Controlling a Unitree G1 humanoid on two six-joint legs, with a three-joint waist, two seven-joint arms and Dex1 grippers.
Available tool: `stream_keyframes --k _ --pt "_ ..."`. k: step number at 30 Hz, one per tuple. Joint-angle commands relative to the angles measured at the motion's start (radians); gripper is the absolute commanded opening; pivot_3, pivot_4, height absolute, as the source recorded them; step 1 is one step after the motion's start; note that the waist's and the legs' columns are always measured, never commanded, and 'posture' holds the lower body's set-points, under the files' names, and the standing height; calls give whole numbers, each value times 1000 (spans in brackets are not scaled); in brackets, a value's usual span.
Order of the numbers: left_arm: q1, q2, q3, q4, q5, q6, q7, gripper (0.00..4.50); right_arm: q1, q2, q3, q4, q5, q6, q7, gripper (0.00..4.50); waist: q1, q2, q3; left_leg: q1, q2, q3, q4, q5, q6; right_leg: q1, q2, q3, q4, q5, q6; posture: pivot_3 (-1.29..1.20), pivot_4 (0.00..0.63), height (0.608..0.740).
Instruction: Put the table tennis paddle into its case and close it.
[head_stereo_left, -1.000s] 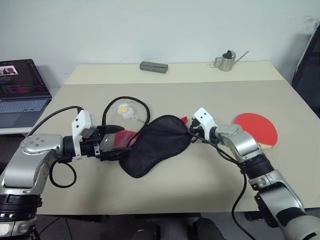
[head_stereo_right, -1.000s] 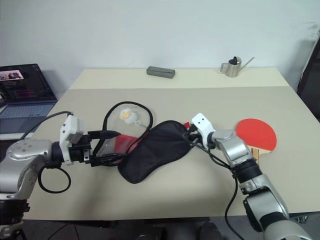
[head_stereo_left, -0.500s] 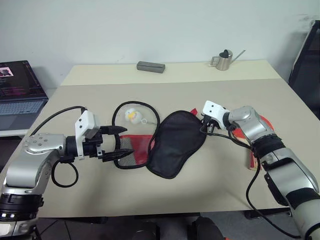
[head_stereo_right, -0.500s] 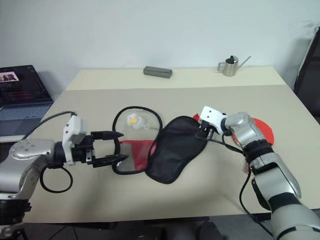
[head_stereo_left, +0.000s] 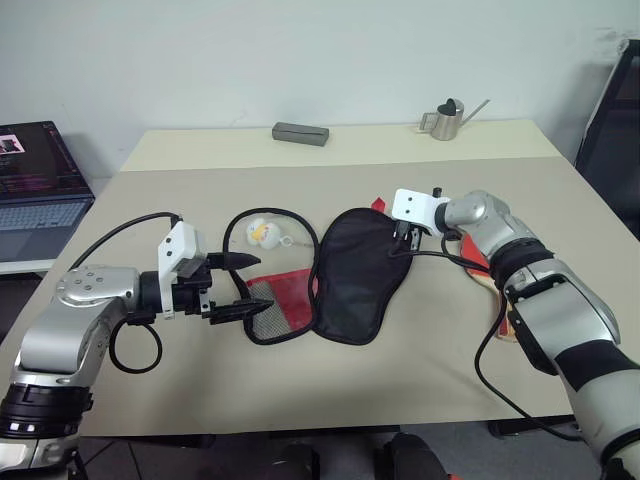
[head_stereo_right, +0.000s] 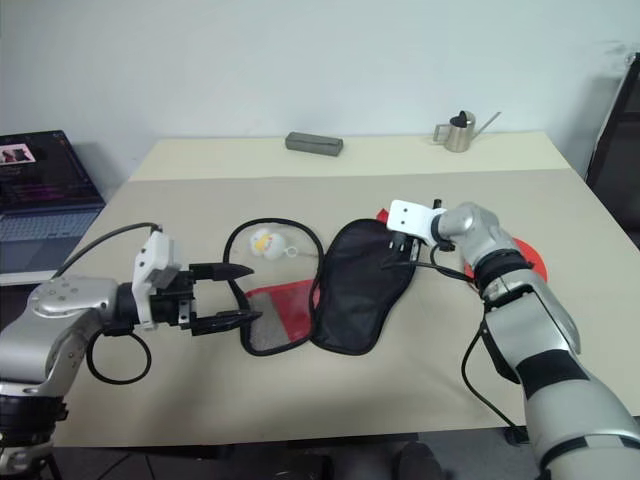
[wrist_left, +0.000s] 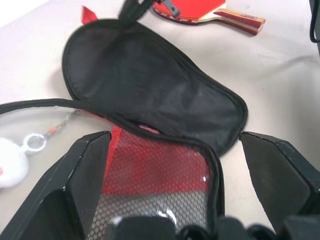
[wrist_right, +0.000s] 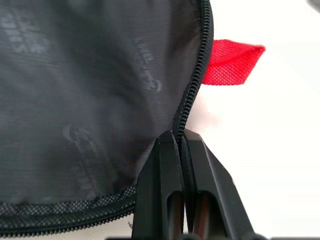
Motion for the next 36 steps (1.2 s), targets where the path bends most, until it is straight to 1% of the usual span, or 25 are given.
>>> stream_keyframes --k 1,10,13,16,17,18,20,22,27,30,33,36 --pt "-20 2 5 -28 -17 -3 -6 4500 -52 11 13 32 -50 -46 -52 14 -1 0 0 0 0 0 0 0 0 0 0 0 0 0 0 0 150 740" --pt "-21 0 0 -26 -13 -5 -5 4500 -97 52 9 79 -103 -47 -143 14 -9 0 0 0 0 0 0 0 -1 0 1 1 0 0 0 0 150 740" --pt "-27 -3 -5 -22 -11 -7 -4 4500 -112 59 15 88 -124 -46 -199 617 -13 0 0 0 0 0 0 0 -1 0 1 1 0 0 0 0 150 740" --pt "-28 -5 -7 -21 -10 -7 -5 4500 -118 63 21 93 -146 -49 -239 1650 -15 0 0 0 0 0 0 0 -1 0 1 1 0 0 0 0 150 740" --pt "-31 -6 -9 -19 -9 -7 -5 4500 -122 64 26 93 -158 -52 -273 2062 -17 0 0 0 0 0 0 0 -1 0 1 1 0 0 0 0 150 740" --pt "-33 -7 -11 -17 -8 -8 -6 4500 -127 67 17 94 -155 -47 -304 2359 -18 0 0 0 0 0 0 0 -1 0 1 1 0 0 0 0 150 740" --pt "-35 -8 -13 -15 -6 -10 -8 4500 -139 73 -20 96 -128 -31 -343 2359 -21 0 0 0 0 0 0 0 -1 -1 1 1 1 0 0 0 150 740" --pt "-38 -9 -16 -14 -6 -11 -10 4500 -153 78 -109 96 -43 22 -333 2359 -22 0 0 0 0 0 0 1 -2 -1 1 1 1 0 0 0 150 740" --pt "-41 -9 -18 -13 -13 -13 -21 4500 -137 59 -304 69 143 201 -223 2359 -24 0 0 0 1 0 0 1 -2 -1 1 1 1 0 0 0 150 740" --pt "-43 -9 -15 -10 -18 -14 -28 4500 -79 35 -367 -10 215 323 -148 2359 -23 0 0 0 1 0 0 0 -1 0 1 1 0 0 0 0 150 740" --pt "-55 -17 -5 -3 -38 -2 -30 4500 56 12 -395 -250 271 516 -86 2359 -22 0 0 0 1 -1 0 0 -1 0 1 0 0 0 0 0 150 740" --pt "-70 -15 -9 12 -37 -1 -38 4500 229 -8 -414 -609 330 763 -57 2359 -21 0 0 -1 1 -1 0 0 -1 0 1 1 1 0 0 0 150 740"
